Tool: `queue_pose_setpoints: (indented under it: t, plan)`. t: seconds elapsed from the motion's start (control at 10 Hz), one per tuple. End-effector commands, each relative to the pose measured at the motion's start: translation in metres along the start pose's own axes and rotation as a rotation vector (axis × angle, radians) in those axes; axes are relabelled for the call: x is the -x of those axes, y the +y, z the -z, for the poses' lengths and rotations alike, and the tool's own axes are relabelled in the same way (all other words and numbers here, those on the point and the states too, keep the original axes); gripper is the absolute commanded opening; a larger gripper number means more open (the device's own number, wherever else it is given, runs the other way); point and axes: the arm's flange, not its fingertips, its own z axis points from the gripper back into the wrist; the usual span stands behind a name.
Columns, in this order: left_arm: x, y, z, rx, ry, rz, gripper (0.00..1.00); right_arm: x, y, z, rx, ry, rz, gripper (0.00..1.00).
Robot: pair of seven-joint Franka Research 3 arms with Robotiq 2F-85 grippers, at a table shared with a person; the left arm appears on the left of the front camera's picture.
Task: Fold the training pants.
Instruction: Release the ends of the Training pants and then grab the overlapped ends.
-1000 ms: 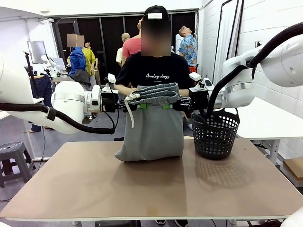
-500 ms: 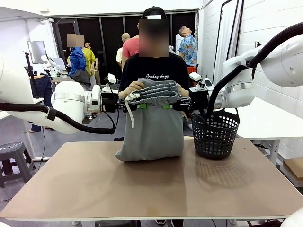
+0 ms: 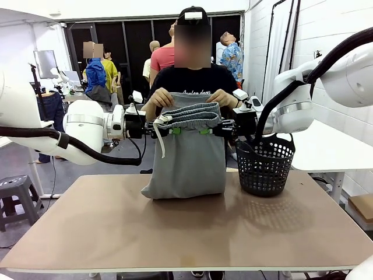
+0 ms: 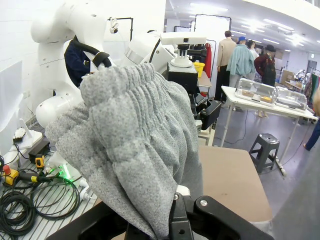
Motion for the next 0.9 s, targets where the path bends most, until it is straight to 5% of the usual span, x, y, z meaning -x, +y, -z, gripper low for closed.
queue_pose_setpoints:
  t: [0.0,0.8]
  plan:
    - [-0.0015,-0.003,-0.0005,-0.004,-0.009,0.016,0.0,-0.0007,0.0023,0.0005,-0.002,-0.008,-0.003,0.0]
    - [-0.0015,-0.003,-0.0005,-0.004,-0.009,0.016,0.0,-0.0007,0.0023,0.0005,-0.002,-0.008,-0.003,0.0]
